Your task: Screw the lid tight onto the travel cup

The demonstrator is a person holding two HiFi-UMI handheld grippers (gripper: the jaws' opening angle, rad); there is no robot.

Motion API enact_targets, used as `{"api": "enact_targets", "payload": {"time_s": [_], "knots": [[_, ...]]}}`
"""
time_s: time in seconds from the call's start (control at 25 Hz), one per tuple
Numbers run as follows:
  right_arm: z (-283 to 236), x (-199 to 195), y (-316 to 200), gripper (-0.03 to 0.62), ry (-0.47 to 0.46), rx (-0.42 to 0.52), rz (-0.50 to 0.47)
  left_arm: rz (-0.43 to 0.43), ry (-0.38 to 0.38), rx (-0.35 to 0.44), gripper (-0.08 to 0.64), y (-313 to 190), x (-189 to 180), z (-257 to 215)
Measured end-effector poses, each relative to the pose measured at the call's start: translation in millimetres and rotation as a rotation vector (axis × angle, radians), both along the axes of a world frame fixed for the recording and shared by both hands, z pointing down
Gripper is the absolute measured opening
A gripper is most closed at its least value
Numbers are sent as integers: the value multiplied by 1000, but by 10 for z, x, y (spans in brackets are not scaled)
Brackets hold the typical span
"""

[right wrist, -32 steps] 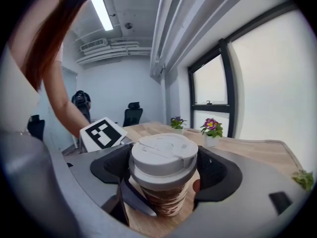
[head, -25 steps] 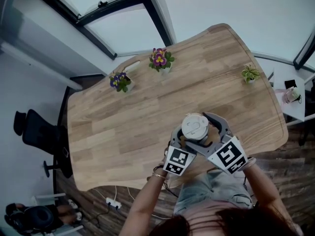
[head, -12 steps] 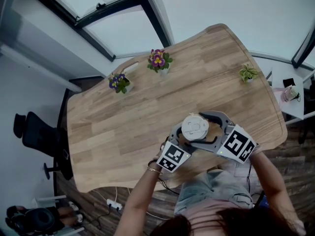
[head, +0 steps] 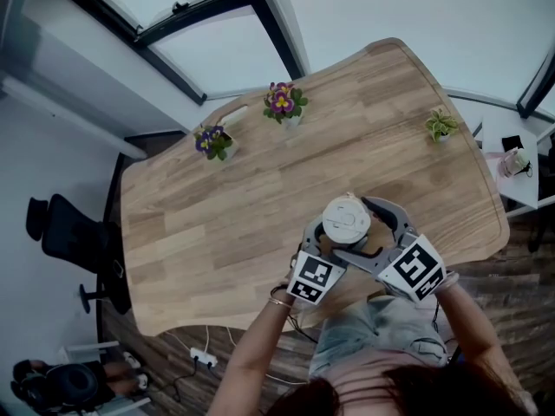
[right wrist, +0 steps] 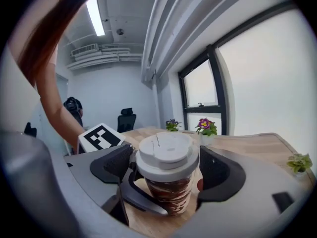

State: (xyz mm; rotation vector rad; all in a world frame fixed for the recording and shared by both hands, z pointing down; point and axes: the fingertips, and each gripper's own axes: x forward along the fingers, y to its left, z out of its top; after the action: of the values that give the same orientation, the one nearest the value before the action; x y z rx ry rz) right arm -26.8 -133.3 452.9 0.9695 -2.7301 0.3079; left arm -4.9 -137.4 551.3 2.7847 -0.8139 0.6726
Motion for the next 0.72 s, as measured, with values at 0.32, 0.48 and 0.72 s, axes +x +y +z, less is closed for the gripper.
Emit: {"api": "enact_targets", "payload": {"time_s": [0.32, 0.48, 0.72], "knots": [[30, 51, 32, 399, 72, -47, -239, 209, -50, -16, 354, 98, 36, 14], [-9, 46, 5, 396, 38, -6, -88, 125, -39, -7, 354, 63, 19, 4], [12, 58, 26, 379, 14, 42, 199, -27, -28, 10, 353, 18, -11, 10]]}}
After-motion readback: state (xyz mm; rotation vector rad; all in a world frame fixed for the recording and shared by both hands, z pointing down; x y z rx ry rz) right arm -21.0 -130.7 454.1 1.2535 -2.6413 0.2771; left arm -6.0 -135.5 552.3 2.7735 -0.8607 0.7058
